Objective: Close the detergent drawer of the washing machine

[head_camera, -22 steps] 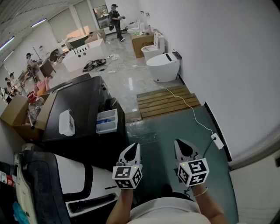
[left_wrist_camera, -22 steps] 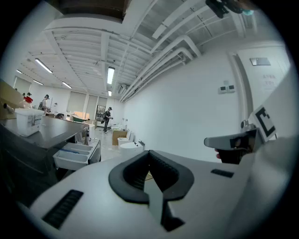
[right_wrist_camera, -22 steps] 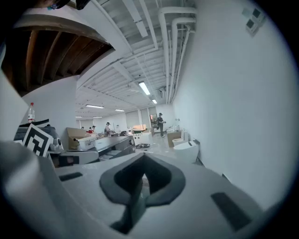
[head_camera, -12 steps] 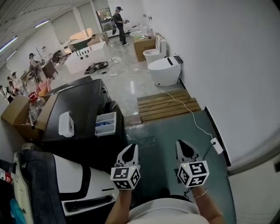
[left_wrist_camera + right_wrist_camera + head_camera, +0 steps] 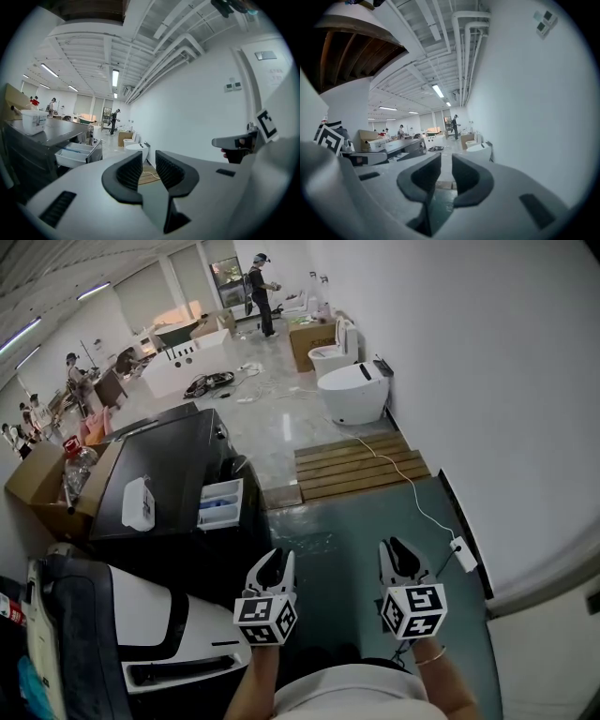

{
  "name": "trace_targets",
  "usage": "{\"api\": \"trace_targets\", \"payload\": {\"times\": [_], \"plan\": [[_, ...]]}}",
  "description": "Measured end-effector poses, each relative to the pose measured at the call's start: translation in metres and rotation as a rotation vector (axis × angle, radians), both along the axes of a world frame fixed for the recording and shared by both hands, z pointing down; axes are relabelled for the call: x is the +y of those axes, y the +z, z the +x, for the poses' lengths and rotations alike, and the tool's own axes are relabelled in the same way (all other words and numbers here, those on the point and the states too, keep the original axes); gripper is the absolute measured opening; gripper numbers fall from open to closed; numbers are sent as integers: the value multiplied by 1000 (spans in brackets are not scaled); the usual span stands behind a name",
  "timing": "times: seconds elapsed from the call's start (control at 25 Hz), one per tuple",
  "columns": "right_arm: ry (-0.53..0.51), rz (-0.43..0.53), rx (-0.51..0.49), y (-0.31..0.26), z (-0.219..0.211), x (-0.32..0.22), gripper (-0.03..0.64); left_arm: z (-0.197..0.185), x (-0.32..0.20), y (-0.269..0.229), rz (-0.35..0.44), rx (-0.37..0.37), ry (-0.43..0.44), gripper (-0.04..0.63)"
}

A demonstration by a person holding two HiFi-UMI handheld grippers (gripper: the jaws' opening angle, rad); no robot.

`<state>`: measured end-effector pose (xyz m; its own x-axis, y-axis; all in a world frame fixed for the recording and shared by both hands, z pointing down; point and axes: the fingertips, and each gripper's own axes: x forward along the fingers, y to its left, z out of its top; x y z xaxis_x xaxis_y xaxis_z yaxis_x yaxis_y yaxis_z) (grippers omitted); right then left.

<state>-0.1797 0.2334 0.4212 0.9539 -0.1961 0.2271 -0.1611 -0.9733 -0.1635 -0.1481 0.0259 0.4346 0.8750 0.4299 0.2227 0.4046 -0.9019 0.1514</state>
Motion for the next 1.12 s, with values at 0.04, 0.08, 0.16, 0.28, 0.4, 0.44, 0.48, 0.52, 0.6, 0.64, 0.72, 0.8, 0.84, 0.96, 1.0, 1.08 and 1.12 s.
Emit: {"api": "trace_targets", "payload": {"times": [0.04, 0.08, 0.16, 0.28, 0.4, 0.44, 0.48, 0.52, 0.6, 0.64, 0.72, 0.8, 0.84, 0.96, 1.0, 1.08, 1.12], "plan": [[-2, 3, -6, 2, 0, 1, 63, -1, 1, 1, 1, -2, 0, 80], [-4, 6, -11, 4, 0, 3, 72, -1, 3, 2, 2, -4, 1, 83], [-9, 11, -22, 7, -1, 6, 80, -2, 6, 3, 6, -6, 2, 91], [-10, 14, -36, 10, -1, 11, 80, -3, 11, 3, 12, -11, -1, 97], [-8, 17, -45, 14, 2, 11, 80, 0, 10, 6, 11, -14, -4, 103], [-8, 19, -46, 14, 5, 11, 80, 3, 11, 6, 12, -16, -3, 104], [-9, 21, -47, 14, 8, 11, 80, 7, 12, 7, 14, -19, -2, 106], [-9, 22, -49, 15, 12, 12, 80, 11, 13, 8, 17, -22, 0, 107], [-10, 21, -56, 17, 22, 13, 80, 22, 14, 11, 22, -27, 3, 109], [-8, 20, -60, 19, 29, 13, 80, 29, 14, 12, 23, -29, 4, 109], [-1, 16, -68, 22, 46, 13, 81, 49, 13, 13, 23, -32, 5, 109], [8, 6, -79, 26, 65, 15, 80, 70, 16, 16, 19, -36, 10, 109], [12, 2, -87, 30, 75, 16, 80, 82, 17, 17, 18, -36, 13, 109], [11, 2, -99, 38, 110, 10, 80, 120, 14, 21, 20, -30, 14, 118], [11, 2, -98, 39, 123, 8, 80, 134, 13, 21, 19, -27, 15, 120], [18, 6, -95, 37, 151, 6, 80, 162, 14, 19, 18, -19, 23, 124], [21, 9, -94, 36, 166, 4, 80, 176, 14, 17, 19, -15, 27, 124]]}}
